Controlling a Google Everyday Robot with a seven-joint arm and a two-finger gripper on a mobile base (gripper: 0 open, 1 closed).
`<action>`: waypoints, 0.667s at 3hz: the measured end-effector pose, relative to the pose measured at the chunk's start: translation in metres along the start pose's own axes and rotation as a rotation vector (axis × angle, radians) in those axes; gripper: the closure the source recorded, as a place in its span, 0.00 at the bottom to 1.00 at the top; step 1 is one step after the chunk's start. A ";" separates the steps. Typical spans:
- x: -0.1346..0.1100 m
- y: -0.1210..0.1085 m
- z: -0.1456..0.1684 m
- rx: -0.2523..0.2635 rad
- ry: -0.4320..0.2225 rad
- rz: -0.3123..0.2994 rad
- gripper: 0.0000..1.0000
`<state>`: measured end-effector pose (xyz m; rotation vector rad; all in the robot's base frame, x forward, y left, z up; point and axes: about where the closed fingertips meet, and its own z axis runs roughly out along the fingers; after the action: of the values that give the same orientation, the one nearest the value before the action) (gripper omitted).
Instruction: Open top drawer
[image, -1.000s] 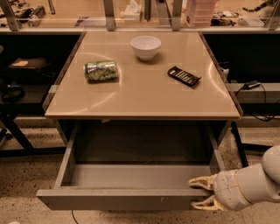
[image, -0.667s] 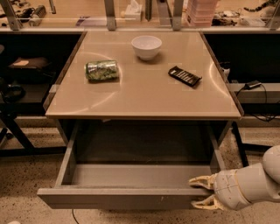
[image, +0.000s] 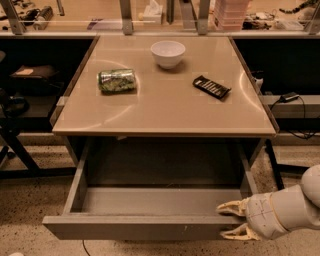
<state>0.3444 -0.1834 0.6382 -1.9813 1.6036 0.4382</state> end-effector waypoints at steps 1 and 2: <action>0.003 0.007 -0.001 -0.010 0.001 -0.002 0.38; 0.009 0.035 -0.011 -0.031 0.010 -0.010 0.62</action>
Offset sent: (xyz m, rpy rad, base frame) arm -0.1718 -0.1046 -0.0139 -0.0926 0.0653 0.1005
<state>0.3119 -0.2019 0.6347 -2.0171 1.6012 0.4520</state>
